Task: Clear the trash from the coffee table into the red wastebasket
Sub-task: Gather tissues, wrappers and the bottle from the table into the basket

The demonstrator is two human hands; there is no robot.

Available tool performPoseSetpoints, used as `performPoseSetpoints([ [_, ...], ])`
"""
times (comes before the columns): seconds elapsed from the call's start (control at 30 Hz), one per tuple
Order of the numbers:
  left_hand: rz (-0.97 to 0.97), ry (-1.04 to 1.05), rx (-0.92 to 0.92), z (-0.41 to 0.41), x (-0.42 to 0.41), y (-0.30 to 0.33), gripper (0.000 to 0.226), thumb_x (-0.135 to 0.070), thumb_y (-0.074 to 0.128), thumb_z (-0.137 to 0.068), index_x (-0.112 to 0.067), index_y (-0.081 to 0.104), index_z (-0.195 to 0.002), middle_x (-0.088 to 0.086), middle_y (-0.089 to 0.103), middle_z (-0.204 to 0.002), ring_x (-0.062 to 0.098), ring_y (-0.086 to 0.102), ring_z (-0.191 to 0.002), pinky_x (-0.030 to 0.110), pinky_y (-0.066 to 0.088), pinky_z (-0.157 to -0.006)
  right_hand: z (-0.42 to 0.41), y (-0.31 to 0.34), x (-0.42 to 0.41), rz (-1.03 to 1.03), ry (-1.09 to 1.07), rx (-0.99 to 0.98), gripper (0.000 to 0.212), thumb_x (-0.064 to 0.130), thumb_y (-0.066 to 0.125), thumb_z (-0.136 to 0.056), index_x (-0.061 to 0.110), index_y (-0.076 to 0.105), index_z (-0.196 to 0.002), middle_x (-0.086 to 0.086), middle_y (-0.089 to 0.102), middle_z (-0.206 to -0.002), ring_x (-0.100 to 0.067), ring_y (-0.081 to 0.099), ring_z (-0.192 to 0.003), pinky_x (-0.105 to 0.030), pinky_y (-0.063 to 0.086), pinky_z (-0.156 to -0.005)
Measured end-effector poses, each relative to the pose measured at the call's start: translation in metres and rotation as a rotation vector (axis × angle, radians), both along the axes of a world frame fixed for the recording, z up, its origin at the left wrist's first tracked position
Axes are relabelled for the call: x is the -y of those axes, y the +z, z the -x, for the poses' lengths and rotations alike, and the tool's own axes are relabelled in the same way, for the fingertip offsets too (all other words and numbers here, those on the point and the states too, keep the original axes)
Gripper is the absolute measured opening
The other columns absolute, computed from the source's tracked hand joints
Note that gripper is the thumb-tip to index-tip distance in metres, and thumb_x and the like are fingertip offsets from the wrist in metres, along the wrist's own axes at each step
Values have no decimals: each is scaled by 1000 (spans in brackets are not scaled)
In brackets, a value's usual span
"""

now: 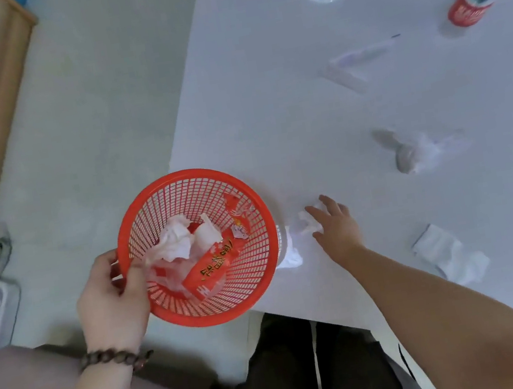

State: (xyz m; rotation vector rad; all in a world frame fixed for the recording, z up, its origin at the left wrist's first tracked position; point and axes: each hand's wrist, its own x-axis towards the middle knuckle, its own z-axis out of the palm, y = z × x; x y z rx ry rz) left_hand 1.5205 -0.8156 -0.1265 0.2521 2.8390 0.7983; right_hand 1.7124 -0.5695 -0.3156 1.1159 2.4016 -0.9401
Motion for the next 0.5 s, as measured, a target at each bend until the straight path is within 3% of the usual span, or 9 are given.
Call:
performPoseSetpoints([
  [0.1,50,3,51,-6,8,-3,14,-27,55,-89,-23,58,-103,3,65,-90,28,64,-82,47,53,-77,5,-18,5,-31,-22,-40,51,-4,51,-81,22,54,-125,-1,40,-141,-24,32,-127,-33,45,-92],
  [0.17,70,-9,61,-9,6,-3,18,-27,55,-90,-20,58,-107,4,65,-92,29,64,-84,48,54,-77,6,-19,7,-18,-119,-98,42,-5,50,-80,16,61,-115,-3,53,-125,-24,40,-117,-33,48,-83],
  [0.27,71,-24,54,-14,-6,-1,18,-27,56,-90,-19,59,-106,1,64,-90,24,62,-79,38,50,-71,8,-1,6,2,-284,-190,34,5,50,-85,16,64,-114,-2,58,-119,-23,47,-113,-31,46,-81],
  [0.37,45,-36,56,-23,-28,3,19,-30,59,-86,-19,60,-102,-2,63,-85,17,61,-71,29,45,-64,13,43,1,18,-487,-410,32,9,53,-86,20,65,-113,0,61,-116,-21,56,-106,-33,49,-82],
  [0.43,22,-85,54,-32,-46,6,15,-32,62,-86,-23,60,-98,-6,62,-81,4,59,-67,21,42,-56,14,77,-1,-3,-537,-563,29,10,56,-85,20,66,-110,2,62,-110,-18,59,-96,-31,51,-79],
  [0.5,-14,-144,81,-43,-64,9,15,-36,63,-87,-25,60,-97,-10,62,-80,2,60,-69,17,41,-55,14,108,2,-11,-503,-672,28,9,58,-84,17,67,-109,1,63,-106,-14,58,-91,-26,50,-78],
])
